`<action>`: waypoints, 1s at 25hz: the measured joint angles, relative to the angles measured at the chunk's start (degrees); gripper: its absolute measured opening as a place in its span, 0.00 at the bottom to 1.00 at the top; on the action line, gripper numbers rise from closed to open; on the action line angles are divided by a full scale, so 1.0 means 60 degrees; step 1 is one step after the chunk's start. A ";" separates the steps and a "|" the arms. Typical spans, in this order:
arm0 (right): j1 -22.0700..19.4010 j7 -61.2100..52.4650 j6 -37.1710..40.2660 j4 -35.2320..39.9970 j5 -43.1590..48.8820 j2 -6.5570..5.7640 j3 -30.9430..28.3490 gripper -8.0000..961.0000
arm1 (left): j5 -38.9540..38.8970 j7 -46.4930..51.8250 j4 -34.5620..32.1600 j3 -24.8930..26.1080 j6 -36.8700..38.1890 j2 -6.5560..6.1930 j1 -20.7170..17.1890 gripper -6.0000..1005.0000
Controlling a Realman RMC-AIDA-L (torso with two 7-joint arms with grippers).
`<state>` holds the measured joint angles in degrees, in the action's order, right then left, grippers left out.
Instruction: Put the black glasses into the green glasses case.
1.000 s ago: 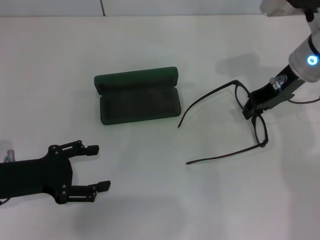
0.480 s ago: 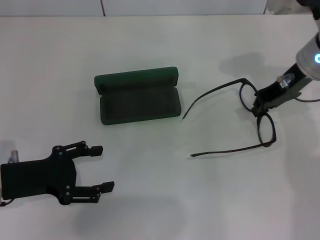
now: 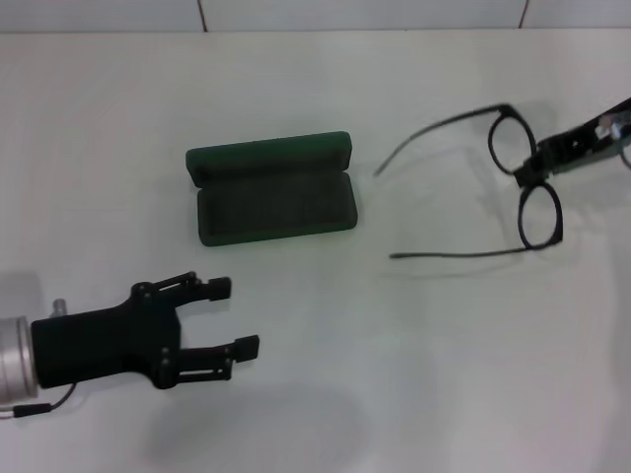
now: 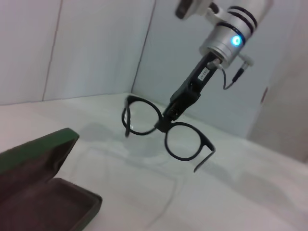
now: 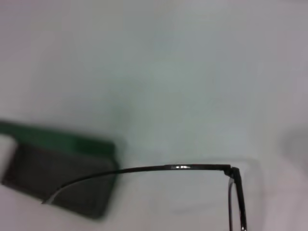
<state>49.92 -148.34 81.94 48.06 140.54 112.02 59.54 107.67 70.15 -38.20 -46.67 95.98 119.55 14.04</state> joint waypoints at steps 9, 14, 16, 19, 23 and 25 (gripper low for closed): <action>-0.0386 0.2391 -0.0492 0.0046 -0.1876 -0.0025 -0.1089 0.11 | -0.0944 0.0443 0.1501 0.0000 -0.0192 0.0010 0.0790 0.86; -0.0411 0.3364 -0.1080 -0.0098 -0.2732 0.0293 -0.1097 0.11 | -0.1371 -0.0109 0.2209 0.0001 -0.0289 0.0017 0.1024 0.80; -0.0434 0.3855 -0.1237 -0.0216 -0.3124 0.0460 -0.1099 0.11 | -0.1503 -0.0126 0.2540 -0.0013 -0.0301 0.0010 0.1234 0.78; -0.0439 0.4556 -0.1465 -0.0661 -0.4026 0.0621 -0.0972 0.11 | -0.1423 -0.0068 0.2938 -0.0065 -0.0301 -0.0002 0.1550 0.68; -0.0422 0.5665 -0.1697 -0.1757 -0.5944 0.0653 -0.0547 0.11 | -0.1383 -0.0122 0.3268 -0.0053 -0.0318 0.0029 0.1751 0.44; -0.0415 0.6117 -0.1741 -0.2198 -0.6619 0.0656 -0.0400 0.11 | -0.1429 -0.0128 0.3330 -0.0031 -0.0321 0.0030 0.1789 0.36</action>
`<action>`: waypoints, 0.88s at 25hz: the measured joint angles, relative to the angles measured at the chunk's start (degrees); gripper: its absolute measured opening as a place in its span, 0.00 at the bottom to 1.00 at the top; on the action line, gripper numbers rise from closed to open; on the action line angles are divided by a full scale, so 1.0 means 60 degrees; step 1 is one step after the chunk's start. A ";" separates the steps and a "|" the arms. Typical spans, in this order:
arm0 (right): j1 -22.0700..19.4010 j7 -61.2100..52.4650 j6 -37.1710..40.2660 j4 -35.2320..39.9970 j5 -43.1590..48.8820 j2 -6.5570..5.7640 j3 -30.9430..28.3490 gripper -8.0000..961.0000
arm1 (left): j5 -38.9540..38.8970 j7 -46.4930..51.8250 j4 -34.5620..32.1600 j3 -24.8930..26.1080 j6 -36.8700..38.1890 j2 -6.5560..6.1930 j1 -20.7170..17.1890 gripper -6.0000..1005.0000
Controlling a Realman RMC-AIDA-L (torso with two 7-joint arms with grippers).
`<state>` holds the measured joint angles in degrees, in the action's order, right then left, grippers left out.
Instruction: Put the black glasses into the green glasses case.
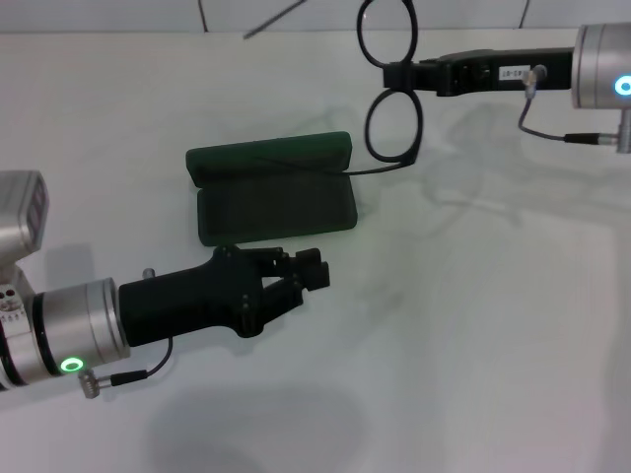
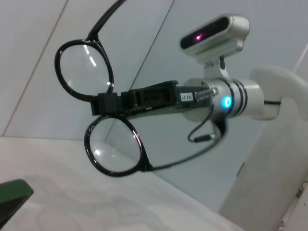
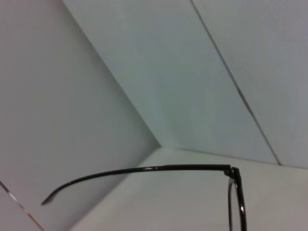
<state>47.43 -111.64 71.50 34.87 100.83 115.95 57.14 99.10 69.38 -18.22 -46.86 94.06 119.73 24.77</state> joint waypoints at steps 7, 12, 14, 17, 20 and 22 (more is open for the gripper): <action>-0.0021 0.0339 -0.0102 -0.0497 -0.0530 0.0026 0.0736 0.11 | -0.0341 0.0062 0.0117 -0.0035 0.0075 0.0011 0.0117 0.06; -0.0034 0.0342 -0.0473 -0.0514 -0.0570 0.0039 0.1901 0.11 | -0.0346 0.0076 0.0208 -0.0038 0.0093 0.0012 0.0247 0.03; -0.0042 0.0344 -0.0540 -0.0524 -0.0591 0.0040 0.2151 0.11 | -0.0347 0.0079 0.0338 -0.0047 0.0113 0.0012 0.0402 0.02; -0.0051 0.0382 -0.0550 -0.0545 -0.0728 0.0041 0.2414 0.11 | -0.0347 0.0081 0.0348 -0.0051 0.0127 0.0012 0.0477 0.01; -0.0085 0.0508 -0.0460 -0.0548 -0.0801 0.0041 0.2511 0.11 | -0.0351 0.0082 0.0352 -0.0011 0.0163 0.0011 0.0573 0.01; -0.0132 0.0585 -0.0369 -0.0519 -0.0805 0.0041 0.2594 0.11 | -0.0368 0.0082 0.0354 -0.0003 0.0171 0.0011 0.0642 0.01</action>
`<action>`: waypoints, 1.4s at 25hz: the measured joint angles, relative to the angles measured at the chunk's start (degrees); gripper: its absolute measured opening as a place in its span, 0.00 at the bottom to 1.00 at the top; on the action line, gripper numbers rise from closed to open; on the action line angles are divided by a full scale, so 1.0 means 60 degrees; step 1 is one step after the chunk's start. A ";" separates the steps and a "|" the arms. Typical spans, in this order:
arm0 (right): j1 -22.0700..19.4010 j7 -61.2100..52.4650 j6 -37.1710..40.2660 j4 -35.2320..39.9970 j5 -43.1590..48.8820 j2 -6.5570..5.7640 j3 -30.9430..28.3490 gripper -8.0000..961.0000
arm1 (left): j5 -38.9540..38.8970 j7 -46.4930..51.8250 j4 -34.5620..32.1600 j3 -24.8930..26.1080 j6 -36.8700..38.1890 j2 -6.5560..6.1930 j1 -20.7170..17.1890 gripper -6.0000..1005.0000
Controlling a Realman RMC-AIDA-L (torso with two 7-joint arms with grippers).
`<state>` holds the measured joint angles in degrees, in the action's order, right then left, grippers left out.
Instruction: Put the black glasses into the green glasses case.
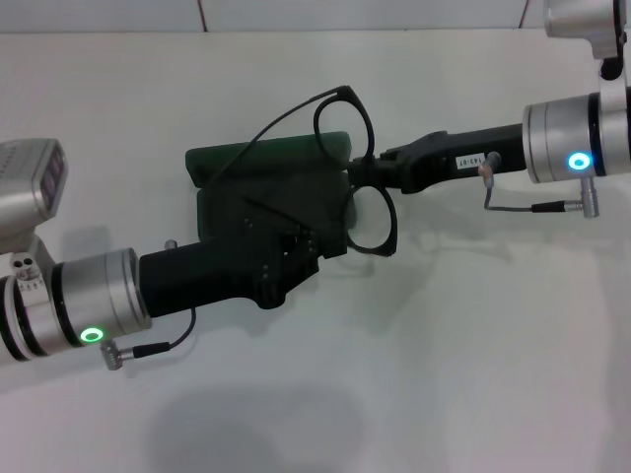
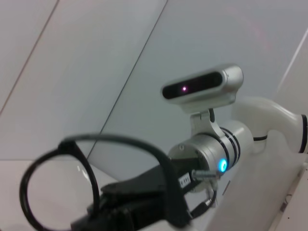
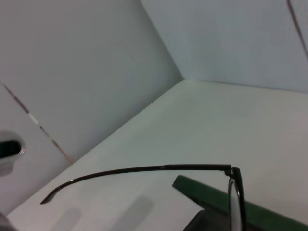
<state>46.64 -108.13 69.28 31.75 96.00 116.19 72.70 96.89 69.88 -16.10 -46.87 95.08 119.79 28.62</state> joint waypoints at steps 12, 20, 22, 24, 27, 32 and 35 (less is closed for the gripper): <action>-0.0062 0.0929 0.0933 0.0067 -0.0414 -0.0001 0.0386 0.11 | -0.0219 -0.0002 -0.0001 -0.0002 0.0003 0.0000 0.0386 0.01; -0.0220 0.1245 0.1377 0.0118 -0.0657 -0.0001 0.0442 0.11 | -0.0360 -0.0001 0.0002 -0.0036 -0.0001 0.0000 0.0575 0.01; -0.0278 0.1262 0.1394 0.0174 -0.0670 -0.0001 0.0441 0.11 | -0.0360 0.0000 0.0002 -0.0039 -0.0007 0.0000 0.0600 0.01; -0.0331 0.1271 0.1403 0.0222 -0.0673 -0.0001 0.0425 0.11 | -0.0360 0.0000 0.0002 -0.0040 -0.0016 0.0000 0.0608 0.01; -0.0373 0.1318 0.1502 0.0262 -0.0767 -0.0001 0.0400 0.10 | -0.0360 0.0009 0.0002 -0.0031 -0.0087 0.0000 0.0607 0.01; -0.0398 0.1497 0.1645 0.0272 -0.1001 -0.0025 0.0394 0.10 | -0.0365 0.0014 0.0002 -0.0015 -0.0119 0.0006 0.0593 0.01; -0.0399 0.1500 0.1645 0.0274 -0.1012 -0.0022 0.0397 0.10 | -0.0367 0.0014 0.0003 -0.0009 -0.0126 0.0008 0.0592 0.01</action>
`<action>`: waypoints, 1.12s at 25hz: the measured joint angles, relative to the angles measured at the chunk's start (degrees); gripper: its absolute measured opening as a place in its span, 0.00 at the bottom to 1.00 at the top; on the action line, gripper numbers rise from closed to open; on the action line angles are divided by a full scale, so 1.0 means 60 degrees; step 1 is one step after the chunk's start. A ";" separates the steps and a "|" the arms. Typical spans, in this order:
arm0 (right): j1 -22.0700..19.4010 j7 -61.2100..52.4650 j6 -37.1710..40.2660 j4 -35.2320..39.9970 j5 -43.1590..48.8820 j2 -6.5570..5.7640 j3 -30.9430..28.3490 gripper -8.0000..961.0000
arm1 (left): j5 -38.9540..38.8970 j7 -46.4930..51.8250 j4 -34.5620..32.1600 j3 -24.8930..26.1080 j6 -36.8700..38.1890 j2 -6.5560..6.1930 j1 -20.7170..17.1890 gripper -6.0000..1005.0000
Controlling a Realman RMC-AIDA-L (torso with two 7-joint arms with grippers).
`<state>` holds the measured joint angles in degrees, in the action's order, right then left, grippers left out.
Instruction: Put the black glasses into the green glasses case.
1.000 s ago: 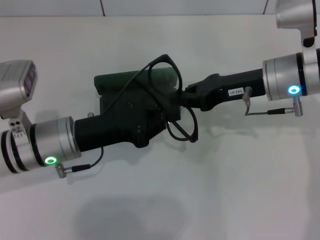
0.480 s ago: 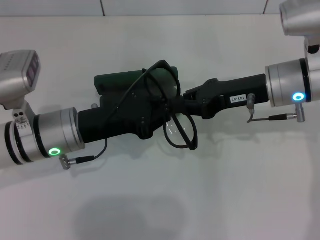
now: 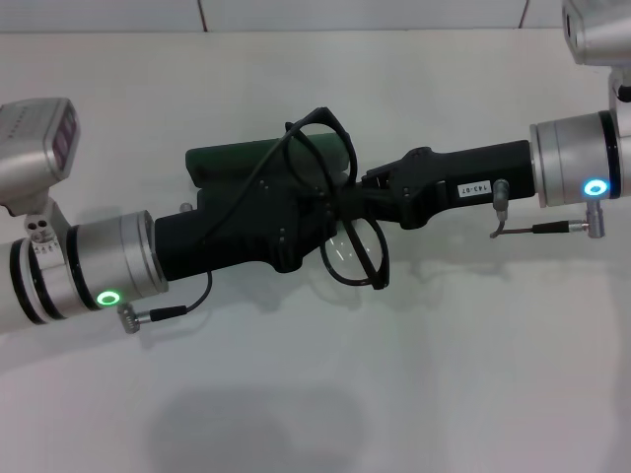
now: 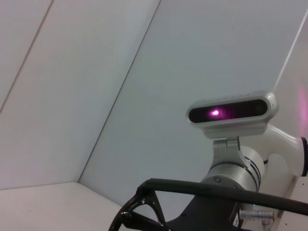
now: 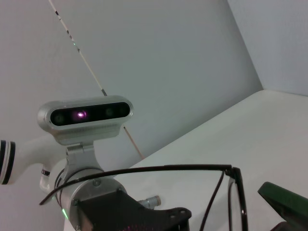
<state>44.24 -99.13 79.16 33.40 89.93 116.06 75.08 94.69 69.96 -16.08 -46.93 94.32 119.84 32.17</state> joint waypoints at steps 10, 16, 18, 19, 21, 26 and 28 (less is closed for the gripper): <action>-0.0008 0.0009 0.0163 -0.0074 -0.0051 0.0011 -0.0080 0.10 | -0.0005 0.0003 -0.0065 0.0014 -0.0020 -0.0024 -0.0088 0.00; -0.0173 0.0013 0.0105 -0.0010 -0.0052 0.0006 -0.0154 0.10 | -0.0006 0.0000 -0.0079 0.0011 0.0246 -0.0035 -0.0138 0.01; -0.0266 0.0055 0.0095 0.0022 -0.0049 -0.0030 -0.0398 0.10 | -0.0006 -0.0001 -0.0094 0.0017 0.0437 -0.0052 -0.0186 0.01; -0.0279 0.0066 0.0094 0.0025 -0.0047 -0.0034 -0.0427 0.10 | -0.0006 -0.0001 -0.0100 0.0018 0.0504 -0.0056 -0.0205 0.01; -0.0350 0.0132 0.0087 0.0070 -0.0025 -0.0058 -0.0579 0.10 | -0.0006 -0.0001 -0.0102 0.0020 0.0601 -0.0065 -0.0231 0.01; -0.0767 0.0732 -0.0060 0.0623 0.0052 -0.0253 -0.0918 0.10 | -0.0001 -0.0001 -0.0117 0.0005 0.0707 -0.0112 -0.0328 0.01; -0.0987 0.1140 -0.0254 0.0937 0.0150 -0.0386 -0.0968 0.10 | 0.0054 0.0018 -0.0118 -0.0024 0.0761 -0.0133 -0.0341 0.01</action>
<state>38.32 -92.29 77.63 39.02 90.83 113.75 69.27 95.02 70.07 -16.79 -47.07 98.89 119.04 30.13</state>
